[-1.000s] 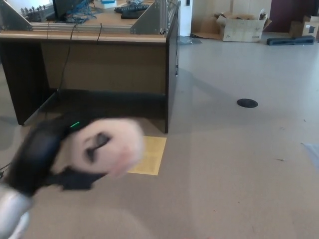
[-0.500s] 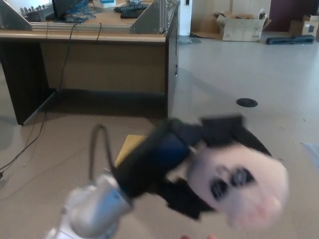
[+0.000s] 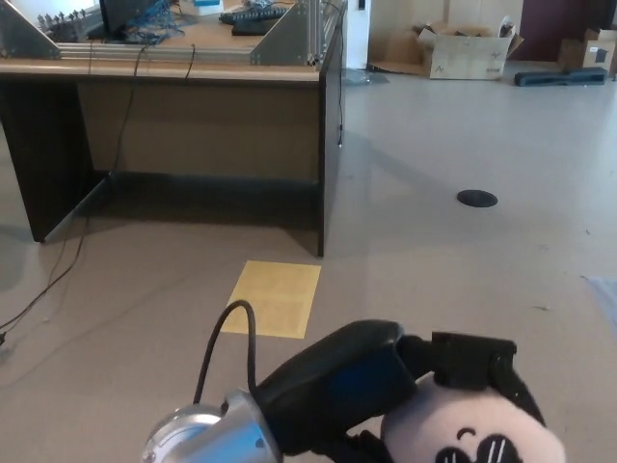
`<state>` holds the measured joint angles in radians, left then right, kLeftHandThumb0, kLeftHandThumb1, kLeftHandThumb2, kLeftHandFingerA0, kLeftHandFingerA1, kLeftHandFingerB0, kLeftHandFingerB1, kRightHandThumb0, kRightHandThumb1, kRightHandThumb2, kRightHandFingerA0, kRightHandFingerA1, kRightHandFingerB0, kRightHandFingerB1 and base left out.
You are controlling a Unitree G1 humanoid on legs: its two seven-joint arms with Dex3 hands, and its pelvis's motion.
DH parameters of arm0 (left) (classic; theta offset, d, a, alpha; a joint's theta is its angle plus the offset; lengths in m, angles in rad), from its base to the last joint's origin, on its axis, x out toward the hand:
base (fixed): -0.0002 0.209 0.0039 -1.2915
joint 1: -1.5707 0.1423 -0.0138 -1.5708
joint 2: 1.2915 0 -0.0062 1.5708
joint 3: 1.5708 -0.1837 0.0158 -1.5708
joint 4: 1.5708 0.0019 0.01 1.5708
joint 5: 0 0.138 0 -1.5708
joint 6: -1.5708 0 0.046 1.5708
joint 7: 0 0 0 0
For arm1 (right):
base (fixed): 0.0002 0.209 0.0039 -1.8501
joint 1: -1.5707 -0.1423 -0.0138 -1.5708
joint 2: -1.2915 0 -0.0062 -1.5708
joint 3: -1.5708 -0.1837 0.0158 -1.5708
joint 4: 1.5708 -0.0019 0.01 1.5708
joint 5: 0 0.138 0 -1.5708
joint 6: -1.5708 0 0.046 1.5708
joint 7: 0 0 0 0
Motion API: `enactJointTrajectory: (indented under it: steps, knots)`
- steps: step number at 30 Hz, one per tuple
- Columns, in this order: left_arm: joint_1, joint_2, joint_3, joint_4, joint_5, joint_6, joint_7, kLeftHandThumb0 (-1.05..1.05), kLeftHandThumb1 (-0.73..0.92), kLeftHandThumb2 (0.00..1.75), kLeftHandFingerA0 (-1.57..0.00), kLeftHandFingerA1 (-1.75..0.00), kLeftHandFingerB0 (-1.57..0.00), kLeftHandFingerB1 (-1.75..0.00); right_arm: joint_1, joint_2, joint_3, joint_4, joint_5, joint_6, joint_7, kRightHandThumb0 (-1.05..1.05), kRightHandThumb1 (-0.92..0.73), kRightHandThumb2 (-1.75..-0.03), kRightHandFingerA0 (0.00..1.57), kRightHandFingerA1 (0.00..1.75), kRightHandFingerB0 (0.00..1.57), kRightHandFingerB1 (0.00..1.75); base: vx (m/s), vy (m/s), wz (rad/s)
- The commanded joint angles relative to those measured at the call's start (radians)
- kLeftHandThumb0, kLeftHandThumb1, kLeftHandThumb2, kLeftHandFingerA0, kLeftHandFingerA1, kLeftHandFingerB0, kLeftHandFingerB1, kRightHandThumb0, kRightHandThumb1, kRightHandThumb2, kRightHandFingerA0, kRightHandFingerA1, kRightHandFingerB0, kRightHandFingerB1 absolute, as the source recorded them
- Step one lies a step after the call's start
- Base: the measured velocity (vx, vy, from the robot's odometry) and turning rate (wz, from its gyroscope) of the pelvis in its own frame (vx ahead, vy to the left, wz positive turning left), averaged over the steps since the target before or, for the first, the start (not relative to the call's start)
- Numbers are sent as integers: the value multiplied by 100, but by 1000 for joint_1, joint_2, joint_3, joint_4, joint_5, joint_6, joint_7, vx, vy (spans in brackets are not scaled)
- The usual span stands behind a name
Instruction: The robot extends its left hand to pick up an emotional support dumpling from the palm of a person and brings its hand down by its side. Then it extends its arm again to hand the dumpling back to the person.
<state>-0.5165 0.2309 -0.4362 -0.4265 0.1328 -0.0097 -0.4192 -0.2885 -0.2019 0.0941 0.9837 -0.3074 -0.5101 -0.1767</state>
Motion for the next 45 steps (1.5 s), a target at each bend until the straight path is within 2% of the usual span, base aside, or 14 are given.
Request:
enactJointTrajectory:
  steps: [1,2,3,5,6,7,8,10,17,18,31,41,44,45]
  knots:
    - [34,6,13,-12,5,44,-22,-15,74,65,-91,-129,-85,-63,-13,-12,0,13,8,-19,-3,-30,-62,-59,88,62,70,49,0,0,0]
    - [34,5,14,-12,6,44,-23,-15,74,65,-91,-129,-85,-63,-14,-13,0,13,9,-19,-3,-30,-62,-59,88,62,70,49,0,0,0]
    - [33,17,20,-27,41,58,-18,-47,46,72,-46,-50,-37,-44,-17,-15,5,18,3,-23,-1,-32,-64,-60,85,59,69,48,0,0,0]
    - [28,37,30,-49,95,81,-9,-47,46,72,-46,-50,-37,-44,-26,-19,15,27,-5,-29,2,-32,-64,-60,85,59,69,48,0,0,0]
    - [12,56,34,-75,100,130,-39,-30,26,87,-10,-51,-8,-49,-28,-17,2,35,24,-27,42,-36,-66,-60,79,55,67,47,0,0,0]
    - [6,77,39,-105,108,176,-64,-35,21,85,-3,-49,0,-47,-31,-16,5,34,26,-8,59,-38,-66,-60,77,52,66,45,0,0,0]
    - [0,88,42,-116,109,195,-76,-76,46,85,-2,-23,-8,-11,-38,-19,17,48,6,-9,38,-31,-64,-60,79,50,68,46,0,0,0]
    - [-18,101,45,-123,103,216,-93,-82,48,87,-2,-14,-4,-2,-56,-26,32,91,-25,-29,-6,-30,-64,-60,78,49,67,45,0,0,0]
    - [-86,151,52,-166,79,342,-179,-76,39,87,0,-11,0,0,-30,-26,33,15,-9,-6,19,-28,-66,-59,74,51,65,46,0,0,0]
    - [-92,156,57,-158,66,341,-186,-99,45,70,0,-12,0,-1,-31,-25,34,12,-11,1,16,-28,-66,-60,74,50,65,46,0,0,0]
    - [-179,193,129,-110,19,328,-248,-99,47,71,0,-11,0,0,-82,-23,36,43,-12,2,0,-30,-65,-60,78,55,67,47,0,0,0]
    - [-307,268,568,-66,-316,492,-317,-84,46,57,0,0,0,0,-65,-15,37,45,-6,28,10,-29,-64,-59,79,50,69,46,0,0,0]
    - [-280,298,649,-41,-338,451,-325,-81,47,57,0,-1,0,0,-66,-12,37,52,-5,32,11,-30,-63,-59,81,50,70,46,0,0,0]
    - [-239,330,698,-17,-331,425,-333,-72,43,80,0,-2,0,0,-67,-12,36,55,-3,32,12,-30,-63,-59,84,53,70,47,0,0,0]
